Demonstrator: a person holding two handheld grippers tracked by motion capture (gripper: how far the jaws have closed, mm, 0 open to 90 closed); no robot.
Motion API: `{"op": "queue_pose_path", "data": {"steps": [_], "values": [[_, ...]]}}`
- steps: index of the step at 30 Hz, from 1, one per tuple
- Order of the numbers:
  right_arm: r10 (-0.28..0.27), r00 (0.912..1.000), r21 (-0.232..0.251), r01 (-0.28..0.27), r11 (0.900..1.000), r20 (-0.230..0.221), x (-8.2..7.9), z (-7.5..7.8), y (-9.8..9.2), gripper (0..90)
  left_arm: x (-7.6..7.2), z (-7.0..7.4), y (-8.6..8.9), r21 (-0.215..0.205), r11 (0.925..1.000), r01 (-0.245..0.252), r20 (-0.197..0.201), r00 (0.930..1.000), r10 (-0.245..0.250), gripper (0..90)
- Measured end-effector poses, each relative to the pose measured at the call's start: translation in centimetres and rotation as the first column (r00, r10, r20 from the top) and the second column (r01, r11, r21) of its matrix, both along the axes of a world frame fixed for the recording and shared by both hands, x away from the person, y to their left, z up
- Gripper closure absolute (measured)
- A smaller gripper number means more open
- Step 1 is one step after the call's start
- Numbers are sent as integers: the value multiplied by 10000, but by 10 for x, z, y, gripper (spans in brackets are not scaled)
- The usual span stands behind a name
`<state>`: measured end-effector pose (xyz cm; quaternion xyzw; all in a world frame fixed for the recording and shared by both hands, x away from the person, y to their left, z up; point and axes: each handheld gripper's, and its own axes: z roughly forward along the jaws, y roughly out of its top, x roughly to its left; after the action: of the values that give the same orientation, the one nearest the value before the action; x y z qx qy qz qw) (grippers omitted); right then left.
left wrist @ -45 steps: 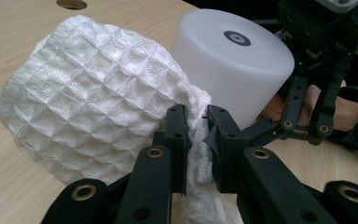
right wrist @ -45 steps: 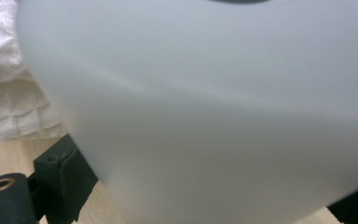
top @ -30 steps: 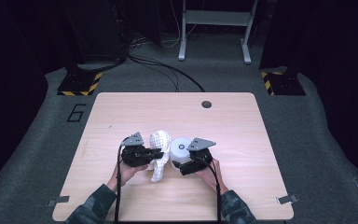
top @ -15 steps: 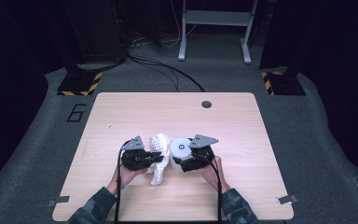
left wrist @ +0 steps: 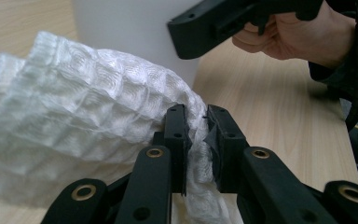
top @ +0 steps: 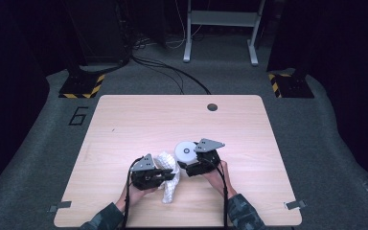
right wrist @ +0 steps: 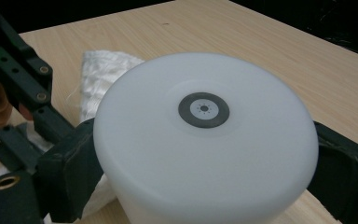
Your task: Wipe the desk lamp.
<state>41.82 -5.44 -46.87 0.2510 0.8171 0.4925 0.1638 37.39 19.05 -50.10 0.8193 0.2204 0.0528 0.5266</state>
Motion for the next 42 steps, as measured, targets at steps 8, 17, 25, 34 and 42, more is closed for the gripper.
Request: {"op": "queue_pose_path", "data": {"steps": [8, 17, 25, 34, 42], "values": [[-6, 10000, 5, 6, 10000, -16, 0, 0, 0, 84, -7, -5, -15, -154, 9999, -20, 390, 9992, 26, 789], [4, 10000, -6, -4, 10000, 13, 0, 0, 0, 85, -13, -10, -34, -25, 10000, 46, 889, 9960, -44, 789], [11, 10000, -30, -11, 10000, -39, 0, 0, 0, 85, -16, -16, -48, -155, 9998, 94, 1105, 9939, -76, 789], [7, 10000, -26, -7, 10000, -46, 0, 0, 0, 85, -17, -18, -60, -264, 9997, -17, 1222, 9925, 49, 790], [16, 10000, -18, -16, 10000, -55, 0, 0, 0, 85, -17, -16, -52, -270, 9996, -102, 1018, 9947, 129, 791]]}}
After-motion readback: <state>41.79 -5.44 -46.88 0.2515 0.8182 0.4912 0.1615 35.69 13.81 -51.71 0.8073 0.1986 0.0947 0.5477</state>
